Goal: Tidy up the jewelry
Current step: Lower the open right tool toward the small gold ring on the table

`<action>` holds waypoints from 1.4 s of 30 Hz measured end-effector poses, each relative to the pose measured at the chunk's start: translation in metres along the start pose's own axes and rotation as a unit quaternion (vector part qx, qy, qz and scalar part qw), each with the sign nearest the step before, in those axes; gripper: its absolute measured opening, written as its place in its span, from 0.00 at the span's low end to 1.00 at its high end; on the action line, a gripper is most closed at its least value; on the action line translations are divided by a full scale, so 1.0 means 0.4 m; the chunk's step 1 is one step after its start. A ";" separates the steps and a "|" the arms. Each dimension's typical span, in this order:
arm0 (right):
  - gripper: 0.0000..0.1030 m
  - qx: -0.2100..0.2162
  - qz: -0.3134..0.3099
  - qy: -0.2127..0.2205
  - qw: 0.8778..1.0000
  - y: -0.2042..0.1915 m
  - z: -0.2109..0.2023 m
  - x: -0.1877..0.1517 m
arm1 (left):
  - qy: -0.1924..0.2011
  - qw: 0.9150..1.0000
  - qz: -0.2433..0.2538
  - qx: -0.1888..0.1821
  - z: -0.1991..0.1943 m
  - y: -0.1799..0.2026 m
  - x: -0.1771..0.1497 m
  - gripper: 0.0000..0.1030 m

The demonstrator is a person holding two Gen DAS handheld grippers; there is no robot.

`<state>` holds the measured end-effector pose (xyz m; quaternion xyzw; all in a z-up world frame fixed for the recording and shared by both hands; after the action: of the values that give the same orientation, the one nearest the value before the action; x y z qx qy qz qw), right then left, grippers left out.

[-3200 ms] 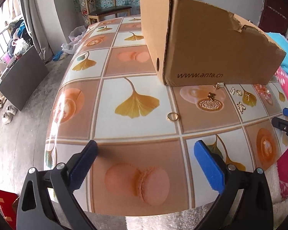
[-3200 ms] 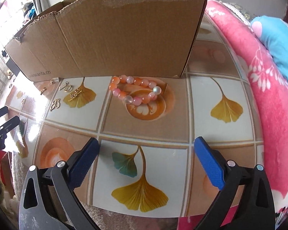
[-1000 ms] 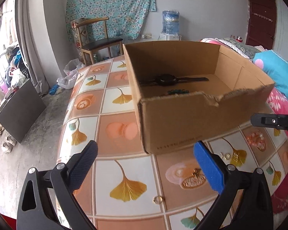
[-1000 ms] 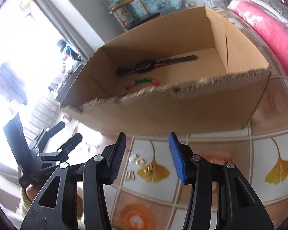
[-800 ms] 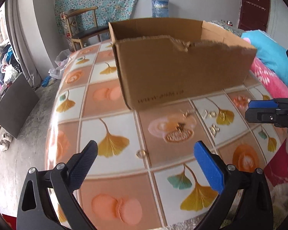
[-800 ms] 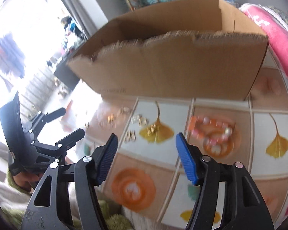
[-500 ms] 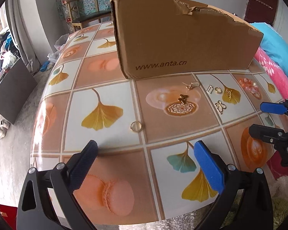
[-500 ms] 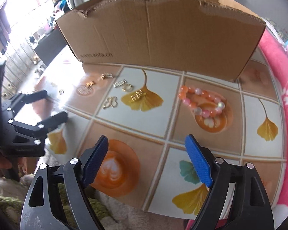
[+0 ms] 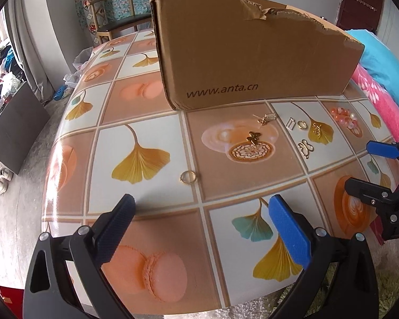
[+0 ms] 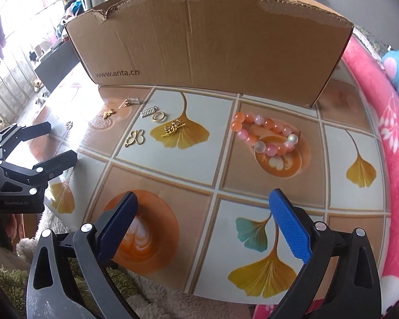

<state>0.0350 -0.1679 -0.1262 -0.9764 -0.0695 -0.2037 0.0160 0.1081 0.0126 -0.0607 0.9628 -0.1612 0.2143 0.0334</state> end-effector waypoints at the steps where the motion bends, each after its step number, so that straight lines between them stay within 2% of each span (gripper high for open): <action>1: 0.92 -0.001 -0.001 0.002 1.000 0.003 0.000 -0.001 | 0.001 1.000 0.000 0.000 0.000 -0.001 -0.001 0.96; 5: 0.92 0.029 0.002 0.002 1.000 0.023 -0.006 0.008 | -0.001 1.000 -0.001 0.000 0.000 0.000 -0.001 0.96; 9: 0.92 0.093 0.058 -0.004 0.994 0.078 -0.024 0.041 | -0.004 1.000 0.000 0.000 0.000 0.001 0.001 0.96; 13: 0.91 0.171 0.065 0.013 0.983 0.104 -0.038 0.072 | -0.003 1.000 0.000 0.000 0.001 0.000 0.000 0.96; 16: 0.81 0.195 0.071 0.007 0.978 0.124 -0.014 0.099 | -0.005 1.000 0.001 0.000 0.001 0.000 0.000 0.96; 19: 0.69 0.185 0.090 0.019 0.978 0.158 0.006 0.122 | -0.006 1.000 0.002 -0.001 0.002 0.000 0.000 0.96; 21: 0.66 0.162 0.107 0.028 0.981 0.188 0.006 0.137 | -0.006 1.000 0.004 -0.002 0.003 0.001 0.000 0.96; 22: 0.62 0.146 0.114 0.033 0.982 0.200 0.004 0.144 | -0.006 1.000 0.004 -0.002 0.003 0.000 0.000 0.96; 25: 0.57 0.137 0.120 0.047 0.982 0.208 -0.014 0.155 | -0.005 1.000 0.004 -0.002 0.003 0.000 0.000 0.96; 29: 0.54 0.134 0.064 0.068 0.987 0.134 -0.042 0.160 | -0.001 1.000 0.004 -0.002 0.002 -0.001 -0.002 0.96; 31: 0.51 0.110 0.024 0.068 0.991 0.083 -0.042 0.156 | 0.001 1.000 0.004 -0.002 0.002 -0.001 -0.002 0.96; 37: 0.27 0.032 -0.042 0.047 0.998 0.019 0.011 0.157 | 0.003 1.000 0.006 -0.003 0.002 -0.001 -0.002 0.96; 42: 0.25 0.015 -0.067 0.048 0.996 -0.010 0.025 0.165 | 0.003 1.000 0.005 -0.003 0.001 -0.001 -0.002 0.96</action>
<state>0.0983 -0.1547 -0.1088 -0.9583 -0.1370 -0.2499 0.0197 0.1077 0.0130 -0.0616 0.9611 -0.1668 0.2174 0.0355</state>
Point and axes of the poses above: each gripper's, at about its wrist camera, not at the fingertips, and z roughly the way its jaws point, y to its right, x to its top, the point moved 1 cm from there along z, roughly the way its jaws point, and after that the axes turned 8 degrees about -y, right-handed, at the moved point
